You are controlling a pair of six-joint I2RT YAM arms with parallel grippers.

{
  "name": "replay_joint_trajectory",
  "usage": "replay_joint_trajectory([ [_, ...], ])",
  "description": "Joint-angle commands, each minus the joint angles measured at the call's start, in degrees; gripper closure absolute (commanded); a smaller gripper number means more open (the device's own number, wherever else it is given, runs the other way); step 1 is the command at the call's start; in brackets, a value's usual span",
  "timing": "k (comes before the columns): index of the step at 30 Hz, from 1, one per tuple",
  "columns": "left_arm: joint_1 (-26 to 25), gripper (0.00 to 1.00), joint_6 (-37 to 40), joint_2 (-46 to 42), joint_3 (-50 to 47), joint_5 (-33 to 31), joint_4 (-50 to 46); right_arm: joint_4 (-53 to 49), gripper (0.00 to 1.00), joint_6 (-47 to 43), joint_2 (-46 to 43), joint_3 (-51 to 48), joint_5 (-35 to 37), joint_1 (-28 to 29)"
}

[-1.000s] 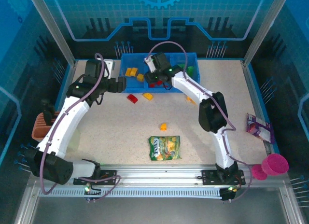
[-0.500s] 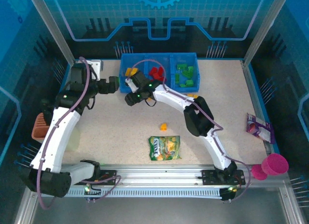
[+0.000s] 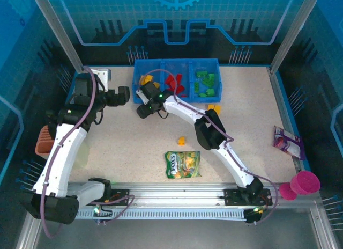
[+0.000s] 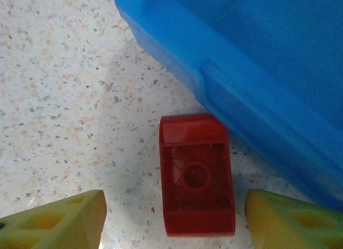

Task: Sort the legos into containers by color
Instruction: Pick up the lego from the center of the table.

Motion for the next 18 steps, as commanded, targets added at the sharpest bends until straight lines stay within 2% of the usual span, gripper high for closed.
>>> replay_joint_trajectory([
  [1,0.69,0.01,-1.26,0.39,-0.19,1.62,0.94,-3.06,0.31,-1.48,2.84,2.26,2.18,0.64],
  [9,0.69,0.01,-1.39,1.00,0.00,1.73,1.25,-4.62,0.41,-2.34,5.50,5.52,4.05,0.63],
  [18,0.69,0.01,-1.28,2.07,0.04,2.18,1.37,-6.69,0.72,-2.16,3.70,3.60,5.23,-0.09],
])
